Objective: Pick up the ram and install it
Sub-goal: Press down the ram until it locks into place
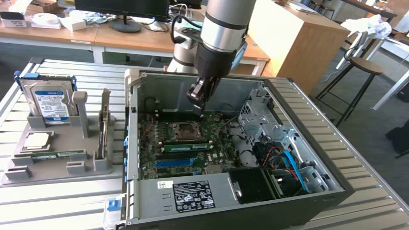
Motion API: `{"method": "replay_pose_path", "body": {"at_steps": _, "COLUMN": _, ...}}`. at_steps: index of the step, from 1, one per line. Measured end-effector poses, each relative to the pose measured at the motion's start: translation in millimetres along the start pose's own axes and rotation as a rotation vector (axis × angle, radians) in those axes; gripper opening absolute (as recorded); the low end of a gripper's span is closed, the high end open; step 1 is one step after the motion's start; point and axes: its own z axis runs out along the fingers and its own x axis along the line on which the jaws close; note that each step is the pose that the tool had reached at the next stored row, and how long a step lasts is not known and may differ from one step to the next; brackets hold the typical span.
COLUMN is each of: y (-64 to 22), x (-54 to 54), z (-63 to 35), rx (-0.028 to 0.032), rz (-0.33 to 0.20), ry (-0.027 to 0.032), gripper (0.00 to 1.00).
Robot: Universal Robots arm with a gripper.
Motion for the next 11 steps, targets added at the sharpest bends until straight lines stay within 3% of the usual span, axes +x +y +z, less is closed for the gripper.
{"method": "replay_pose_path", "body": {"at_steps": 11, "y": 0.0, "x": 0.0, "z": 0.0, "rx": 0.0003, "rz": 0.01, "ry": -0.0004, "gripper": 0.1}}
